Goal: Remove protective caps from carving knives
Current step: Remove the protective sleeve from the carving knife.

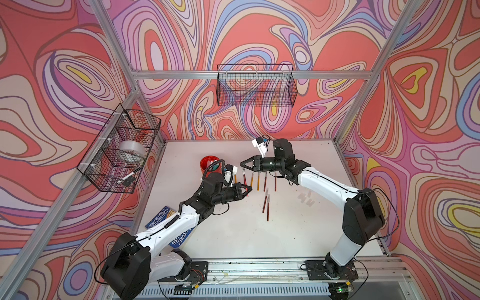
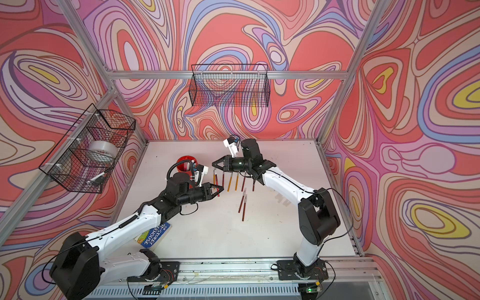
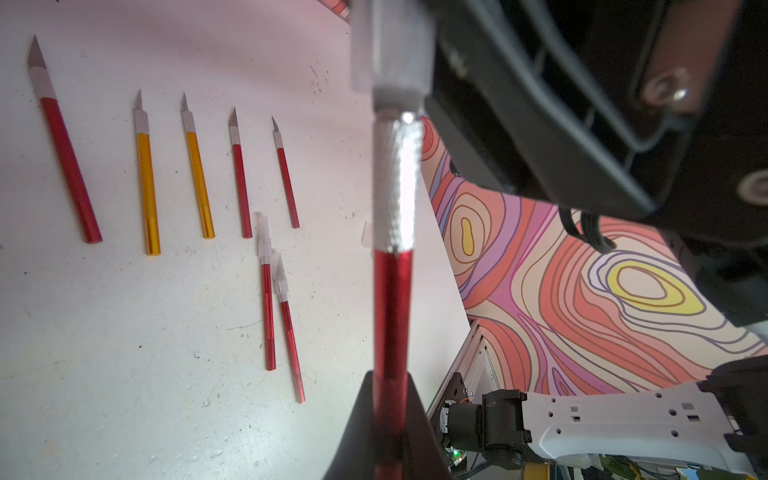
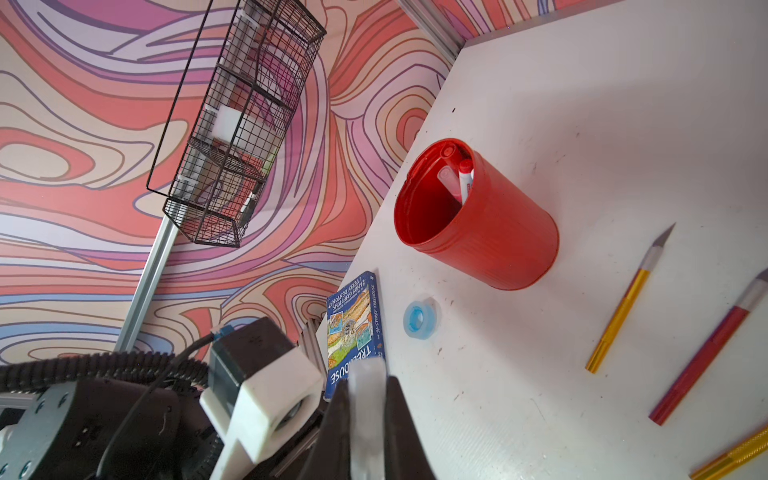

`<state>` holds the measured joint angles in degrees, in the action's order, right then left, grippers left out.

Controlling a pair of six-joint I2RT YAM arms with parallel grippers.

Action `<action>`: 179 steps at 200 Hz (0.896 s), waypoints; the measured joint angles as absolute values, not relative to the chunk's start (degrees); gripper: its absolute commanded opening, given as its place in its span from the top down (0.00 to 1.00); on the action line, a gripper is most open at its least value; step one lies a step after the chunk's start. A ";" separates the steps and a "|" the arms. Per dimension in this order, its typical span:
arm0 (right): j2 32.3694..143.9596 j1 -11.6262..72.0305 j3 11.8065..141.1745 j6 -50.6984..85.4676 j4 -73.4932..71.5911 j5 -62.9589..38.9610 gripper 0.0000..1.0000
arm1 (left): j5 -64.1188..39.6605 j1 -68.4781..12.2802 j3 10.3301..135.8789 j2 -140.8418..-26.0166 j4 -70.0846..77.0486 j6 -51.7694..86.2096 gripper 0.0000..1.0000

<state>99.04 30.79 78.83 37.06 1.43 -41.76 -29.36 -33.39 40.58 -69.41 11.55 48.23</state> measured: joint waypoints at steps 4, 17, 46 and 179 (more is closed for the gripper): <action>99.20 30.70 79.29 36.95 1.58 -41.67 1.00 | -29.36 -33.39 40.53 -69.41 11.57 48.25 1.00; 99.46 30.48 80.93 36.45 2.46 -41.28 1.00 | -29.39 -33.39 40.36 -69.43 11.62 48.25 1.00; 99.57 29.87 85.67 34.09 5.04 -38.96 1.00 | -29.47 -33.41 39.64 -69.45 11.64 48.27 1.00; 83.92 20.99 71.02 24.86 26.41 -6.44 1.00 | -27.51 -33.71 38.39 -68.97 6.85 45.17 1.00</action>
